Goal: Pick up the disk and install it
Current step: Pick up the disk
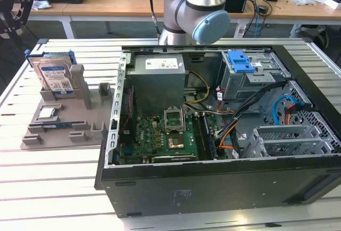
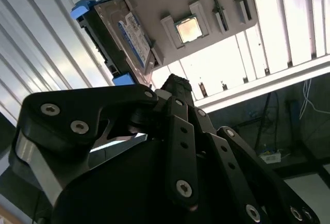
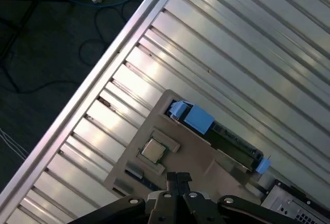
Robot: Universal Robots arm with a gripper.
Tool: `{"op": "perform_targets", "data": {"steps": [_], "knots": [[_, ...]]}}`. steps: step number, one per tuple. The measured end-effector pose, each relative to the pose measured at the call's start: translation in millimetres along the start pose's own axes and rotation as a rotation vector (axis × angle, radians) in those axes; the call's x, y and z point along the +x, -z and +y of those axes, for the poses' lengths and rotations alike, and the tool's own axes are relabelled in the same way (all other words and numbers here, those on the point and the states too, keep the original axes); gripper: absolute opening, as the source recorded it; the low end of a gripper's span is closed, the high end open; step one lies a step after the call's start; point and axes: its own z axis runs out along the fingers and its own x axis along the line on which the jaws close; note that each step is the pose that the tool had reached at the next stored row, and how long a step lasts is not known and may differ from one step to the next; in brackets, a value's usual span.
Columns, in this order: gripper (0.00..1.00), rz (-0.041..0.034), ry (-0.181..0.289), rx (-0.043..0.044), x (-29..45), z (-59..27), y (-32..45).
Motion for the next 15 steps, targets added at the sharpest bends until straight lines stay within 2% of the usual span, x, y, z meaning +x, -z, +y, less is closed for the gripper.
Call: {"op": "perform_targets", "data": {"steps": [15], "knots": [[0.1, 0.0034, 0.222, -0.0057, 0.0, 0.0, 0.0]]}}
